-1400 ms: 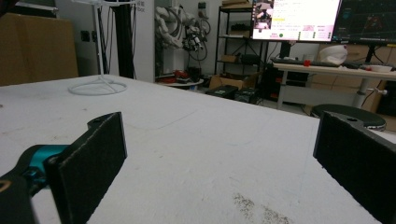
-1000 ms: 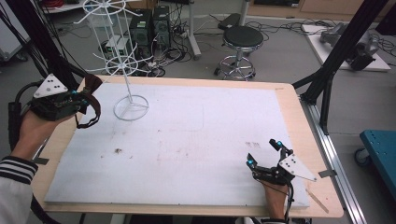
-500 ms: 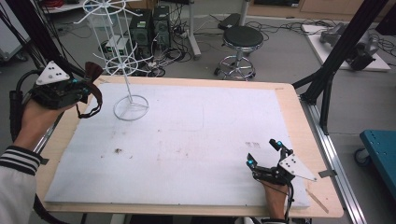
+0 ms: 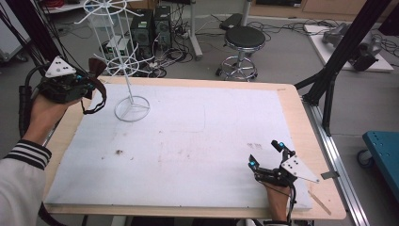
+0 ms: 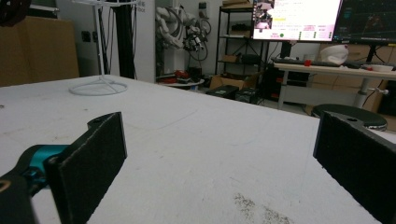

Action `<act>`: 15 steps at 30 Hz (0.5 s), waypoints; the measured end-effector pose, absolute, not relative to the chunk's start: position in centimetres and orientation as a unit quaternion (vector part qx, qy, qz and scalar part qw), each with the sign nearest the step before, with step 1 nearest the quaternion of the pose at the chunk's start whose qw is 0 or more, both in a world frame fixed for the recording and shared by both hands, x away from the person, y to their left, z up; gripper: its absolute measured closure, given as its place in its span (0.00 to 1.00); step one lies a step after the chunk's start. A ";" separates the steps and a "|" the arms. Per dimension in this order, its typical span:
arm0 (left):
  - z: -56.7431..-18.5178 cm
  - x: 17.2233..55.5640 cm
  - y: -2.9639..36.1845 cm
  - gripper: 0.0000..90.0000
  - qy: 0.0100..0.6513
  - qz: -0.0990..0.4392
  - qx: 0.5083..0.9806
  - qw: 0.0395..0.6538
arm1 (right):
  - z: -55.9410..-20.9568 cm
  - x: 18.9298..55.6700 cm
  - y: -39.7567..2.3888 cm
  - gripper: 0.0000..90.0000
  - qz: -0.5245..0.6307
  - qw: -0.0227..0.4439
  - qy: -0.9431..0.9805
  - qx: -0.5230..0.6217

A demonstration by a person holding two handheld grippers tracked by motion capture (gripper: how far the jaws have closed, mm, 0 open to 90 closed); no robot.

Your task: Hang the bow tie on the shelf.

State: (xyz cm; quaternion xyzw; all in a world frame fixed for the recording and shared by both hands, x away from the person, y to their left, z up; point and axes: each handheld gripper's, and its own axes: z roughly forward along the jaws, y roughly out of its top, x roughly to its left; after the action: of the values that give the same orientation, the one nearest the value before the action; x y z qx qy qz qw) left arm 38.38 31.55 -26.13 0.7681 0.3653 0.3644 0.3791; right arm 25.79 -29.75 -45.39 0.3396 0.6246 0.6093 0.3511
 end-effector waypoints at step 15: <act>-26.9 38.8 31.4 0.84 0.422 0.350 0.736 0.397 | -45.4 25.8 -29.7 0.02 0.609 0.352 0.625 0.339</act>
State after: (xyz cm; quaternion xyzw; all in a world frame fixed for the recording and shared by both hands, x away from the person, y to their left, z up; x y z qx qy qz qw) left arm 38.84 31.36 -26.89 0.7358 0.4223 0.3503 0.3969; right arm 25.79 -29.74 -45.39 0.3392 0.6245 0.6092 0.3518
